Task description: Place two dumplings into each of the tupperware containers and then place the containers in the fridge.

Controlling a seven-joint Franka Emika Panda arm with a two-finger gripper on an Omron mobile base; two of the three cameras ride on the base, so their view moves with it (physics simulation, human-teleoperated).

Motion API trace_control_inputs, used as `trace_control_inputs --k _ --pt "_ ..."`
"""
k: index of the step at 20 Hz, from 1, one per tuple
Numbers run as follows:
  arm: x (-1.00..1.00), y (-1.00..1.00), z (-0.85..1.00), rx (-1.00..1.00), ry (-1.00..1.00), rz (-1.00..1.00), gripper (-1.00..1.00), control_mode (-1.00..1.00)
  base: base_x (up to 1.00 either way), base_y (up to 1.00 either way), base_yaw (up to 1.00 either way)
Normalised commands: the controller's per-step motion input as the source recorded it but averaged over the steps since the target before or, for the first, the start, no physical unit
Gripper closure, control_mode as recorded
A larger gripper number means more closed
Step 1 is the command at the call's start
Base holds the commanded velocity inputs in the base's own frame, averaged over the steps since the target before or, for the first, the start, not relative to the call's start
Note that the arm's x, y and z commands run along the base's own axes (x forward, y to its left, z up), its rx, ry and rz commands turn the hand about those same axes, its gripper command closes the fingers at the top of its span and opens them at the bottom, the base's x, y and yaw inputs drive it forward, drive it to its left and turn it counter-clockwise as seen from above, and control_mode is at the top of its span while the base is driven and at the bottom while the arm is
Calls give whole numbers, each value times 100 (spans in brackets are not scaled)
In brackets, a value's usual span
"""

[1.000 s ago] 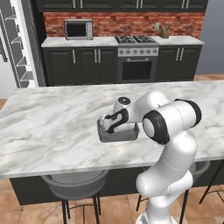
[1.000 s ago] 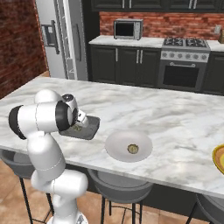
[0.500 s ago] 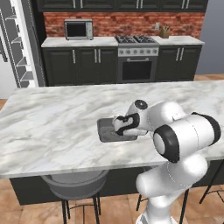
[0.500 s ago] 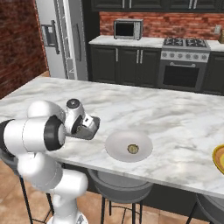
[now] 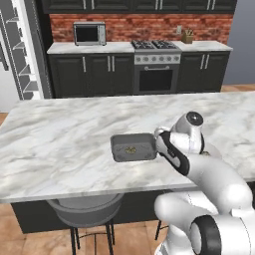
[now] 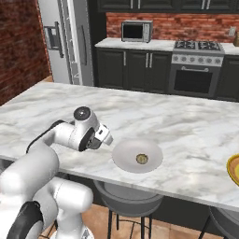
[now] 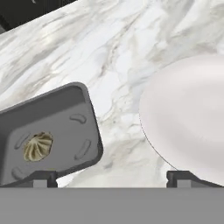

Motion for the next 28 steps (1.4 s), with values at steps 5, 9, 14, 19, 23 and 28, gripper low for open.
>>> trace_control_inputs --k 5,9,14,19,23,28 --pt "-64 -100 42 -1 13 -15 -100 -100 0 0 0" --pt "-43 -100 7 -10 28 -8 -100 -100 0 0 0" --pt "-2 -90 0 -21 31 0 -100 -100 0 0 0" --pt "5 -46 -8 -13 24 18 -100 -100 0 0 0" --pt "29 0 -33 13 -7 29 -100 -100 0 0 0" --pt "28 0 -22 2 1 15 -100 -100 0 0 0"
